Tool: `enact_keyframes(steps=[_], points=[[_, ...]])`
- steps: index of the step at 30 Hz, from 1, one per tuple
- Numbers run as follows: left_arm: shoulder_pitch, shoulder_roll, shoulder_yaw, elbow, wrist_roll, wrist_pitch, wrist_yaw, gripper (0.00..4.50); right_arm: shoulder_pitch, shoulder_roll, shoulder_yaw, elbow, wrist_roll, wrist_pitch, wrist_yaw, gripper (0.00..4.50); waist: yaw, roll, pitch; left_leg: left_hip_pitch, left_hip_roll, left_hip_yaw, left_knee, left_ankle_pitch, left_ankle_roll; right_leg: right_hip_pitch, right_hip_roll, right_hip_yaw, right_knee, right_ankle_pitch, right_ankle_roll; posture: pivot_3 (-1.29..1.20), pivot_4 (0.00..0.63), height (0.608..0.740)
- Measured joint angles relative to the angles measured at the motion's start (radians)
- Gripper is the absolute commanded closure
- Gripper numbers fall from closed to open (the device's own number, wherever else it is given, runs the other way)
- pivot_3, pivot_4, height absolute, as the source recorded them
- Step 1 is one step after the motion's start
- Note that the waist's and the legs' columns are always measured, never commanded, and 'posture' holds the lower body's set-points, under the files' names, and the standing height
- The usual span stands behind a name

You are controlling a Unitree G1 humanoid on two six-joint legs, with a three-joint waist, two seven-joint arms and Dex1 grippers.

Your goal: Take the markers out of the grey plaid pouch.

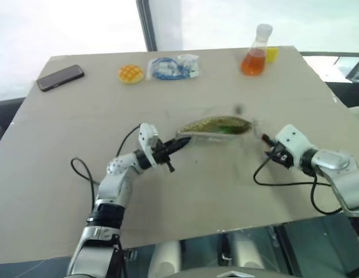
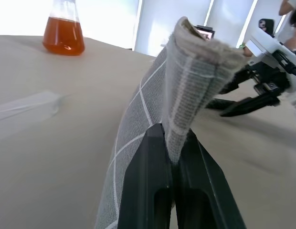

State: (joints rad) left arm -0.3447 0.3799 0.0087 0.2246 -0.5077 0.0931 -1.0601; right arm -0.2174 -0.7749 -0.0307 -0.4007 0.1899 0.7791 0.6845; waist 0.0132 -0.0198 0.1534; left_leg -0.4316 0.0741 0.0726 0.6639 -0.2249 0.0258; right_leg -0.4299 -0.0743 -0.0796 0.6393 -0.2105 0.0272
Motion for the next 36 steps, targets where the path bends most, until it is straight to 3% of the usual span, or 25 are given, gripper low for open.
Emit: enact_keyframes(steps=[3, 4, 7, 10, 18, 22, 27, 30, 34, 36], points=[[0.014, 0.006, 0.011, 0.0, -0.005, 0.006, -0.011, 4.5, -0.021, 0.007, -0.188, -0.199, 0.202, 0.138, 0.044, 4.28, 0.001, -0.001, 0.0, 0.0, 0.0, -0.001, 0.0, 0.0, 0.0, 0.001, 0.0, -0.001, -0.001, 0.0, 0.0, 0.0, 0.15, 0.74], [0.018, 0.006, 0.013, 0.0, -0.004, 0.005, -0.015, 4.5, -0.034, 0.008, -0.22, -0.246, 0.255, 0.174, 0.05, 4.4, 0.001, -0.001, 0.0, 0.0, 0.0, -0.001, 0.0, 0.0, 0.0, 0.001, 0.0, -0.001, -0.002, 0.0, 0.0, 0.0, 0.15, 0.74], [0.03, 0.008, 0.013, 0.0, 0.004, -0.011, -0.035, 4.5, -0.083, 0.035, -0.221, -0.332, 0.372, 0.27, 0.034, 4.4, 0.0, 0.0, 0.0, 0.001, 0.0, -0.001, 0.0, 0.0, 0.0, 0.001, 0.0, -0.001, -0.001, -0.003, -0.004, 0.0, 0.15, 0.74], [0.03, 0.008, 0.015, 0.001, 0.006, -0.013, -0.051, 4.5, -0.172, 0.079, -0.144, -0.323, 0.381, 0.302, -0.023, 4.4, -0.002, 0.0, 0.0, 0.001, 0.0, -0.001, 0.002, 0.0, 0.0, 0.001, 0.0, 0.0, 0.0, -0.002, -0.005, 0.0, 0.15, 0.74], [0.028, 0.001, 0.02, -0.039, -0.021, 0.056, -0.068, 4.5, -0.319, 0.132, 0.289, -0.041, 0.154, 0.153, -0.072, 4.4, 0.001, 0.0, 0.0, -0.001, -0.001, 0.0, 0.002, 0.0, 0.0, 0.0, 0.0, 0.001, 0.0, 0.001, -0.005, 0.0, 0.15, 0.74], [0.037, -0.008, 0.022, -0.124, -0.106, 0.215, -0.043, 4.5, -0.372, 0.112, 0.454, 0.066, 0.032, 0.056, -0.019, 4.4, -0.002, 0.0, 0.0, -0.001, 0.0, 0.0, 0.001, 0.0, 0.0, -0.001, 0.0, 0.001, 0.0, 0.001, -0.002, 0.0, 0.15, 0.74], [0.12, 0.013, 0.071, -0.204, -0.345, 0.576, 0.012, 4.5, -0.446, 0.006, 0.539, -0.005, -0.025, 0.057, 0.112, 4.4, -0.006, 0.0, 0.0, 0.0, 0.0, -0.001, 0.001, 0.0, 0.0, -0.001, 0.001, 0.001, 0.0, 0.0, -0.001, 0.0, 0.15, 0.74], [0.135, 0.003, 0.117, -0.203, -0.43, 0.685, 0.065, 4.5, -0.502, 0.031, 0.592, -0.009, -0.08, 0.013, 0.146, 3.6, -0.016, 0.0, 0.0, 0.002, 0.001, -0.002, 0.001, 0.0, 0.0, 0.0, 0.002, 0.0, 0.001, -0.002, -0.004, 0.0, 0.15, 0.74], [0.126, -0.028, 0.16, -0.203, -0.501, 0.788, 0.157, 4.5, -0.517, 0.139, 0.75, 0.121, -0.259, -0.141, 0.107, 1.72, -0.02, 0.0, 0.0, 0.002, 0.001, -0.002, 0.003, 0.0, 0.0, 0.001, 0.002, 0.001, 0.003, -0.002, -0.005, 0.0, 0.15, 0.74], [0.126, -0.027, 0.16, -0.203, -0.503, 0.81, 0.169, 4.5, -0.522, 0.154, 0.771, 0.166, -0.324, -0.215, 0.087, 1.72, -0.022, -0.001, 0.0, 0.002, 0.0, -0.001, 0.003, 0.0, 0.0, 0.001, 0.001, 0.002, 0.003, -0.002, -0.004, 0.0, 0.15, 0.74]])
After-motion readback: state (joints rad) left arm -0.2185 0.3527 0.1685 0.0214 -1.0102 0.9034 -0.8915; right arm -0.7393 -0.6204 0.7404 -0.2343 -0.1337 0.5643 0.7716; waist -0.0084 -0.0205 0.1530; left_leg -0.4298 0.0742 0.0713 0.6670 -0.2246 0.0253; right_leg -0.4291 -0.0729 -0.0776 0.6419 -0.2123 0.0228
